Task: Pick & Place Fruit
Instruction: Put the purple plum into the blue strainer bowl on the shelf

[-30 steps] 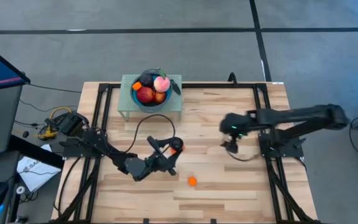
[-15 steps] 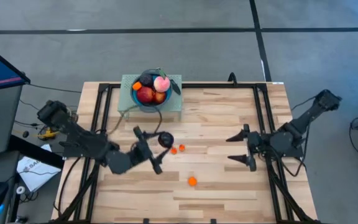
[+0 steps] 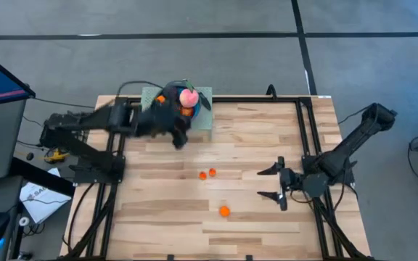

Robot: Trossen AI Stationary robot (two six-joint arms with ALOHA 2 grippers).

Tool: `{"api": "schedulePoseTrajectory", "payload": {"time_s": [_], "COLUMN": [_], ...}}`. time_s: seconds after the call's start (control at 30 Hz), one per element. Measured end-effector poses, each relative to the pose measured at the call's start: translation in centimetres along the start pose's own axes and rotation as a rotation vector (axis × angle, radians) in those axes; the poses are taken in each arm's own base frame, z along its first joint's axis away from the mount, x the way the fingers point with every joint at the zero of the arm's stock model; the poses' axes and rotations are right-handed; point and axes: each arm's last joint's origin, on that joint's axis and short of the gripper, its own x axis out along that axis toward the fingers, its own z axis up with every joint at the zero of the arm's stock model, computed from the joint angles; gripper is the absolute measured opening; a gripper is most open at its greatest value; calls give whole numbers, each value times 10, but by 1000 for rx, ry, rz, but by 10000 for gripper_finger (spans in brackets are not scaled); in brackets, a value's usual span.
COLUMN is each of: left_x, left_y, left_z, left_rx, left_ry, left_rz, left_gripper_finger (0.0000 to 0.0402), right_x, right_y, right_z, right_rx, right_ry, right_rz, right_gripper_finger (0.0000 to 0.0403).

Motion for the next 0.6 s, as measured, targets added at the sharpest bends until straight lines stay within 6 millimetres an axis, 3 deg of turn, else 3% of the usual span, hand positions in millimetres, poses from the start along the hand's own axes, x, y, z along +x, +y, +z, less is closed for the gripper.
{"api": "schedulePoseTrajectory", "payload": {"time_s": [0.13, 0.27, 0.37, 0.6], "left_x": [22, 39, 52, 90], "left_y": [39, 64, 70, 60], "left_z": [12, 16, 15, 7], "left_rx": [-71, -121, -138, -98], "left_ry": [50, 101, 153, 257], "left_rz": [58, 83, 75, 98], "left_gripper_finger": [275, 275, 275, 276], "right_x": [11, 20, 25, 27], "right_y": [0, -1, -2, 0], "right_z": [-4, -6, -7, -3], "right_rx": [-6, -8, -5, -21], "right_ry": [10, 17, 16, -22], "right_rz": [-36, -68, -84, -76], "right_gripper_finger": [330, 330, 330, 330]}}
